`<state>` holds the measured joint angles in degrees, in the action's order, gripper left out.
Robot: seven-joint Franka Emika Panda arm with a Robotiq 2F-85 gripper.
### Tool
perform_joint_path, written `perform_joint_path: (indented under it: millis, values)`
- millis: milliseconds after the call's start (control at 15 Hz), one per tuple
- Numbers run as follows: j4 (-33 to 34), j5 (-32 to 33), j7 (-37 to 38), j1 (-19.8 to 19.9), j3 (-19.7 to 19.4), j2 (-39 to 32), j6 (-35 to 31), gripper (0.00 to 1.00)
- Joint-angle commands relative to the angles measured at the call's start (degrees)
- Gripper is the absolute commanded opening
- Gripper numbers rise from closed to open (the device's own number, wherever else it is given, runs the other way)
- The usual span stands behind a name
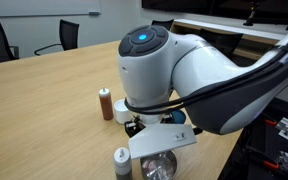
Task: Pick up the orange cup and pour its contents in the silver pot.
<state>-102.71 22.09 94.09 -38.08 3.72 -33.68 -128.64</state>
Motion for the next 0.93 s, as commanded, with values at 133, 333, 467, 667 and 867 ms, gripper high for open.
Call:
perform_joint_path:
  millis: [133, 333, 467, 667, 867]
  values:
    - [0.3, -0.4, -0.3, 0.4, 0.5, -0.1, -0.5, 0.74]
    - [0.3, -0.5, -0.3, 0.4, 0.5, -0.1, -0.5, 0.74]
    - [0.3, -0.5, -0.3, 0.4, 0.5, -0.1, -0.6, 0.74]
    - [-0.1, -0.6, 0.6, -0.2, 0.7, 0.2, -0.1, 0.49]
    - [-0.5, 2.1, 4.1, -2.6, -0.6, 0.5, 1.6, 0.49]
